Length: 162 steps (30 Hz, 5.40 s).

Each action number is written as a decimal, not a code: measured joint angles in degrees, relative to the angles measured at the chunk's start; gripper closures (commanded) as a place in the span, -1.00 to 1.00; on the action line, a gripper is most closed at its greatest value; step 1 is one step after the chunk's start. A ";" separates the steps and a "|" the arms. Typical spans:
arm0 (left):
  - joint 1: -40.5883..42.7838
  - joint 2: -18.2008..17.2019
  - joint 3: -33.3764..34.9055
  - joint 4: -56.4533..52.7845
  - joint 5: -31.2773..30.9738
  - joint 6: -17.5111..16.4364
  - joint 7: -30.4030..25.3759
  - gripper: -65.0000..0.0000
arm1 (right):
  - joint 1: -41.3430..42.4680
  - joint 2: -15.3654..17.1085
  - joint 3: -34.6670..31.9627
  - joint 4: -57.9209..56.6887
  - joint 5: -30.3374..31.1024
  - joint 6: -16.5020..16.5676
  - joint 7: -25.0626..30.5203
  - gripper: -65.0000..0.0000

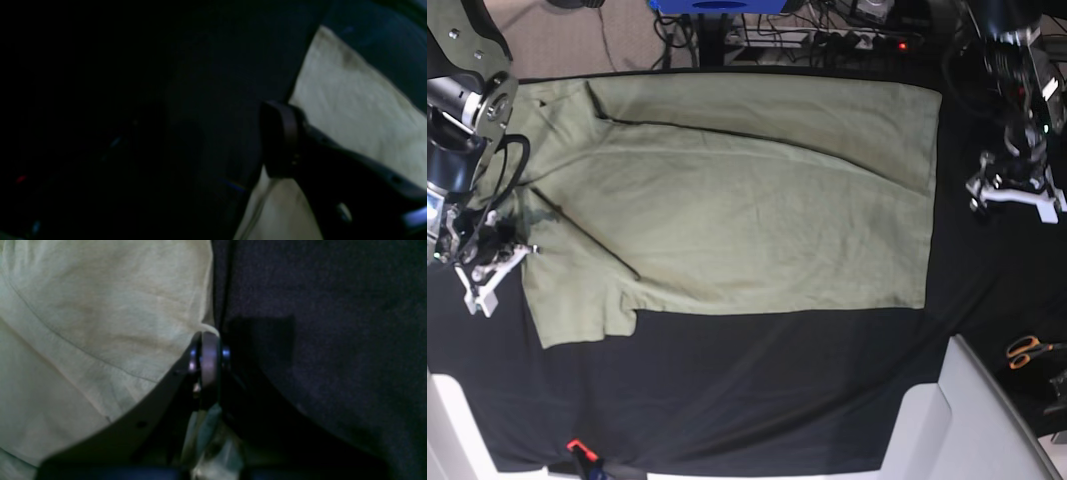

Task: Fold the T-shirt properly
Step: 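Fold the shirt side inward with the right gripper, then reach the left gripper to the shirt's opposite side and grasp it, then grasp the hem corners with both grippers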

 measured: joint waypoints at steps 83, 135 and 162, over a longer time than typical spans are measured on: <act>-21.46 -1.68 17.33 -23.71 0.02 -0.02 0.72 -0.64 | -0.04 -0.28 0.00 0.07 0.02 0.02 0.04 1.00; -26.53 -2.47 28.35 -13.62 0.04 0.07 1.75 1.00 | 6.67 0.94 -9.27 0.13 -0.22 0.42 10.05 1.00; -17.11 -2.16 21.42 -5.97 -0.02 0.13 1.79 1.00 | 2.51 3.76 -5.22 0.11 -0.24 0.46 14.53 1.00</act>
